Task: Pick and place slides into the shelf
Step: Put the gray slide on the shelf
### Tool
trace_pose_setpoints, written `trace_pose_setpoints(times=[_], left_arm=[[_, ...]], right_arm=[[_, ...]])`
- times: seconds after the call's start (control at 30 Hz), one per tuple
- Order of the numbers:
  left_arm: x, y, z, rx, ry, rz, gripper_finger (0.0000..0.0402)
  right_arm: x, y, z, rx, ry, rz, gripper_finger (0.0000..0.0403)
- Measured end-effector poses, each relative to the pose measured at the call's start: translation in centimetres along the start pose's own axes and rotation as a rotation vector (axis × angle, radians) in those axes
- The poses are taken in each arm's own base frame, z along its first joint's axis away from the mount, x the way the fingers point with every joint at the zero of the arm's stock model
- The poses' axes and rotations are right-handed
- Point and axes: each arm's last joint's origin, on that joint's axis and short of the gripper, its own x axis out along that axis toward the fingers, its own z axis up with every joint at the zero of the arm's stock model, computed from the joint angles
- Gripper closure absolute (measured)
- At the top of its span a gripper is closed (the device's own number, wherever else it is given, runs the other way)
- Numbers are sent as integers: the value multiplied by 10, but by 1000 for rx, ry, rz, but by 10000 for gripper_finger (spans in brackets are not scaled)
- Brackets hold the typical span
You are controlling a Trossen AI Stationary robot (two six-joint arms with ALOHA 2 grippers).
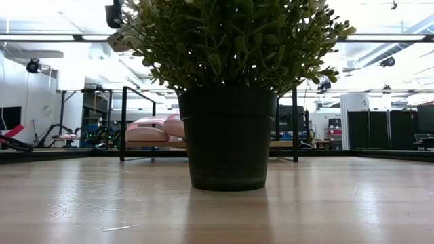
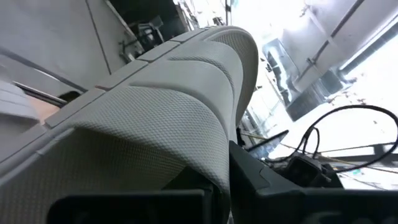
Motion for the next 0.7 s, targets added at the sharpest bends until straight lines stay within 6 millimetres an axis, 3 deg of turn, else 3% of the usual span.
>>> trace_pose_setpoints(times=[0.17,0.5,0.7], left_arm=[[12,2,-1,-3,20,-18,402],[47,-18,-9,-68,5,-30,402],[66,-32,-13,-75,-9,-42,402]], right_arm=[[1,-12,-16,28,24,-27,394],[2,-40,-46,186,30,-60,394],[-6,-45,-51,222,-19,-4,364]])
